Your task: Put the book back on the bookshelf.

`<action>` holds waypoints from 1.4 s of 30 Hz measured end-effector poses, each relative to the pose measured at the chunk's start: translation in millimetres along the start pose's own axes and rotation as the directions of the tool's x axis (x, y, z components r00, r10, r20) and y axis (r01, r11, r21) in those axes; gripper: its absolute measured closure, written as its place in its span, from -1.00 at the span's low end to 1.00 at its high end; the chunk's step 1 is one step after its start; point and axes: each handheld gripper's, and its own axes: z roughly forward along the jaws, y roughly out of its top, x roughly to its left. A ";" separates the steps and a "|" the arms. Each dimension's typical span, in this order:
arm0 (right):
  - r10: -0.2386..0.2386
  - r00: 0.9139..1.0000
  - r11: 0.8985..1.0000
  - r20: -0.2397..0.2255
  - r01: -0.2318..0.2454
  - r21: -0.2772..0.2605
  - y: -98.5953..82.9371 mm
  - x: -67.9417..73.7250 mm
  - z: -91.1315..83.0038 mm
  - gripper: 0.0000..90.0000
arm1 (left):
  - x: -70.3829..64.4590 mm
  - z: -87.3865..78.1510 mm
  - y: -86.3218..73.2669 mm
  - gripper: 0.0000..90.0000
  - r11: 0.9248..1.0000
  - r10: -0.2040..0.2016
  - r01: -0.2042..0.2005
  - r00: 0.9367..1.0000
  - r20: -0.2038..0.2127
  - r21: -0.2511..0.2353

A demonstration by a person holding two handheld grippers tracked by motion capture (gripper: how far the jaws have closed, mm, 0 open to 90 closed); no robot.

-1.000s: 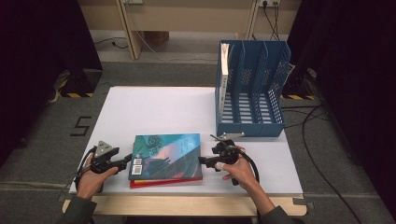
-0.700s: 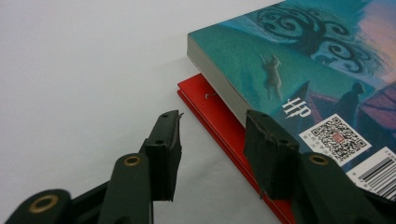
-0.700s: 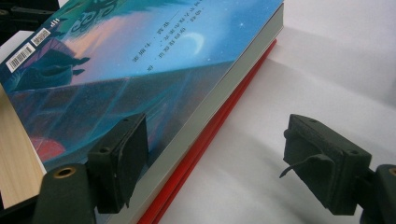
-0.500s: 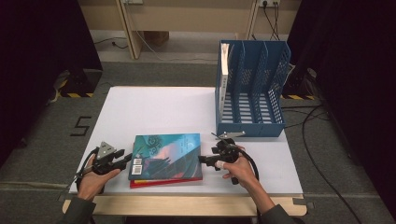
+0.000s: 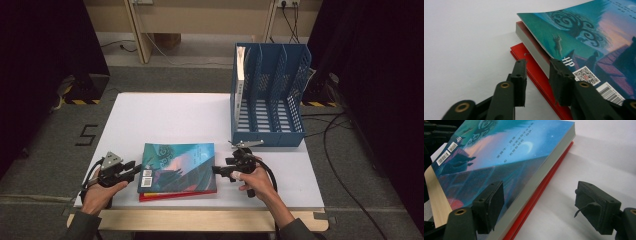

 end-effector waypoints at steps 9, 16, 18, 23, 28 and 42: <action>-0.008 1.000 1.000 0.017 0.007 0.018 -0.4 -0.8 3.9 -0.52 | -23.6 11.3 -0.8 -0.20 0.995 0.091 -0.093 0.995 0.048 0.045; 0.042 0.999 0.999 -0.024 -0.042 0.016 -2.0 -9.2 3.4 -0.50 | -21.2 11.7 -1.0 -0.38 0.995 0.077 -0.079 0.996 0.041 0.057; 0.053 0.998 0.998 -0.032 -0.052 0.019 -2.0 -10.7 4.2 -0.51 | -20.2 12.1 -1.2 -0.41 0.995 0.076 -0.079 0.996 0.039 0.059; 0.075 0.994 0.997 -0.074 -0.073 0.031 -2.1 -13.1 9.8 -0.56 | -18.7 13.2 -2.3 -0.46 0.997 0.051 -0.054 0.998 0.048 0.060; 0.115 0.986 0.993 -0.118 -0.111 0.040 -1.3 -15.3 17.4 -0.56 | -19.4 13.1 -2.7 -0.46 0.997 0.054 -0.056 0.998 0.040 0.058; 0.055 0.988 0.994 -0.143 -0.068 -0.088 6.4 -15.8 -3.5 0.34 | -14.0 14.7 -5.3 -0.46 0.998 -0.014 0.009 0.997 0.077 0.061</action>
